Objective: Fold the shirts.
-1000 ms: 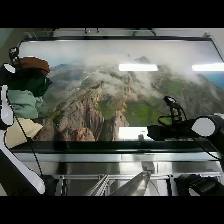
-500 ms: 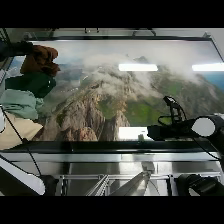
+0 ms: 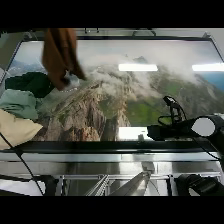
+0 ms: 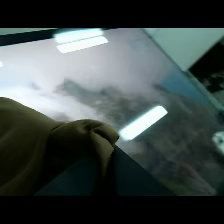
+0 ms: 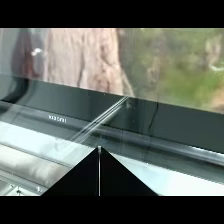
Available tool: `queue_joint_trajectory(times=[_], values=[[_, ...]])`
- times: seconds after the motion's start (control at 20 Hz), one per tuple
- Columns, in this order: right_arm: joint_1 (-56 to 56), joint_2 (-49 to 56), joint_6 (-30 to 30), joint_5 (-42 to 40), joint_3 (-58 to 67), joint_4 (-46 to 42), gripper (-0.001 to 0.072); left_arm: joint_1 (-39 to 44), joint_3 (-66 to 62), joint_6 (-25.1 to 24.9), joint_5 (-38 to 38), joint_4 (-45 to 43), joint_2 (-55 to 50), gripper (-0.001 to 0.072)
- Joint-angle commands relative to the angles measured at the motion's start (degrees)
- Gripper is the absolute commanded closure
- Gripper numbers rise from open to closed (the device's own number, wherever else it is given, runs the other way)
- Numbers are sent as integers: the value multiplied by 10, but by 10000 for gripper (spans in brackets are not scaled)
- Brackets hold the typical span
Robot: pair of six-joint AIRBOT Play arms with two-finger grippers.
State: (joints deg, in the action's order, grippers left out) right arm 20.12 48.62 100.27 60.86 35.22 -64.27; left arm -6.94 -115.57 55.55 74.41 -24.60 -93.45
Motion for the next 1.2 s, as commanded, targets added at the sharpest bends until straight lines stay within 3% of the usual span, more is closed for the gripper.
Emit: queue_joint_trajectory(times=[0.0,0.25,0.35,0.4,0.45,0.5,0.7,0.9,1.05,1.15], values=[[0,0,0,-9,0,-5,690,66,61,42,62,61,76,676],[0,0,0,63,0,-76,690,127,179,80,55,60,106,673],[0,-2,0,109,0,-110,682,127,221,81,67,28,106,409],[0,-2,0,133,0,-126,649,124,245,92,82,-9,106,409],[0,-2,0,153,0,-137,432,117,266,97,99,-39,106,410],[0,-2,0,174,0,-146,293,110,284,107,113,-65,106,409],[0,-2,-9,200,0,-163,294,57,355,136,176,-124,106,408],[-19,0,-2,101,4,-168,293,4,456,139,138,-149,105,409],[-130,0,-18,92,28,-163,294,-22,521,137,90,-148,105,409],[-242,6,-74,107,28,-119,294,-34,567,112,90,-149,105,409]])
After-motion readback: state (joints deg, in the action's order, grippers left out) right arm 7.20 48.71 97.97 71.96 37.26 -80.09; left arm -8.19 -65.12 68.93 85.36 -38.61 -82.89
